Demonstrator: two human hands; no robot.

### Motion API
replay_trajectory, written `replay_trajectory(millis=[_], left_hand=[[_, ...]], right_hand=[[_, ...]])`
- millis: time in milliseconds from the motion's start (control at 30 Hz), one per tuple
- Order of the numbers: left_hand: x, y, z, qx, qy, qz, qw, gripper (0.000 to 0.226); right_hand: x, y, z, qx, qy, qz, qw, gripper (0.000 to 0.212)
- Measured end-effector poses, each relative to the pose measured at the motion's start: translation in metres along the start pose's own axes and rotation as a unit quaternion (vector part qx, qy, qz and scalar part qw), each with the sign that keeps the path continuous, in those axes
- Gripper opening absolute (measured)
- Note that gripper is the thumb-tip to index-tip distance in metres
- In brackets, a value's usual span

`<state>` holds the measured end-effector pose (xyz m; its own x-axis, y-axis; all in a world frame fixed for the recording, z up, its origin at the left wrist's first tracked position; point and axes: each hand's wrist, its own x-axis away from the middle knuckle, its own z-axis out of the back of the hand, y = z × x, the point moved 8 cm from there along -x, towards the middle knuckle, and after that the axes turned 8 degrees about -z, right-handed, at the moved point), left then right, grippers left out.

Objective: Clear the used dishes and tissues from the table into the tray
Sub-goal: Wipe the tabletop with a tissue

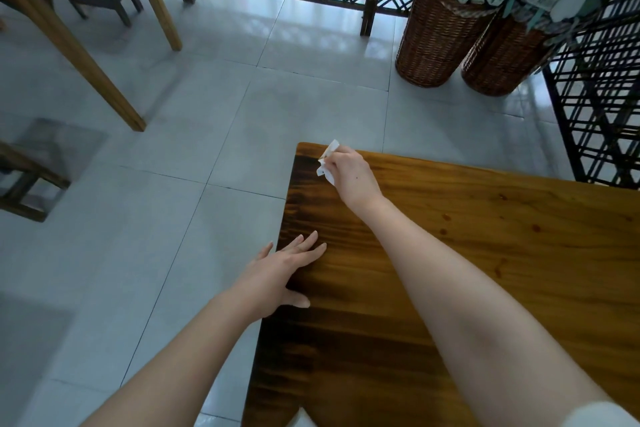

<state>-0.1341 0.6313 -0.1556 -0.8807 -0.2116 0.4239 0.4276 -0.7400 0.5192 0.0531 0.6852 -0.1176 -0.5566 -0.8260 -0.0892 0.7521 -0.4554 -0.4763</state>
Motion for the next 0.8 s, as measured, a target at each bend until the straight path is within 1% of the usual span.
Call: replay_trajectory(millis=[133,233,400,467,533,567,633,700,733,800], left_hand=[[0.002,0.002,0.002,0.001,-0.002,0.006,1.0,0.091],[0.003,0.005,0.005,-0.018,-0.006,0.013,1.0,0.091],[0.004,0.013,0.008,-0.056,-0.033,0.03,0.997,0.091],[0.006,0.015,0.01,-0.061,-0.035,0.034,0.997,0.091],[0.007,0.017,0.011,-0.059,-0.04,0.032,0.997,0.091],[0.008,0.018,0.011,-0.055,-0.042,0.031,0.997,0.091],[0.009,0.018,0.013,-0.049,-0.038,0.028,0.998,0.091],[0.009,0.018,0.014,-0.05,-0.032,0.027,0.998,0.091],[0.009,0.018,0.014,-0.053,-0.032,0.028,0.998,0.091],[0.009,0.019,0.014,-0.059,-0.033,0.032,0.997,0.092]], right_hand=[[0.019,0.007,0.008,0.01,-0.009,-0.007,1.0,0.023],[0.058,0.013,0.013,0.014,-0.023,-0.006,1.0,0.024],[0.133,0.011,0.024,-0.007,-0.035,0.037,0.999,0.025],[0.136,0.011,0.025,-0.004,-0.053,0.042,0.998,0.027],[0.123,0.02,0.029,0.013,-0.054,0.042,0.998,0.022],[0.113,0.033,0.035,0.019,-0.044,0.022,0.999,0.018],[0.091,0.07,0.056,0.028,-0.002,-0.047,0.999,0.013],[0.08,0.106,0.074,0.033,0.03,-0.114,0.992,0.015],[0.08,0.114,0.078,0.033,0.036,-0.132,0.99,0.016],[0.09,0.108,0.075,0.038,0.039,-0.139,0.989,0.014]])
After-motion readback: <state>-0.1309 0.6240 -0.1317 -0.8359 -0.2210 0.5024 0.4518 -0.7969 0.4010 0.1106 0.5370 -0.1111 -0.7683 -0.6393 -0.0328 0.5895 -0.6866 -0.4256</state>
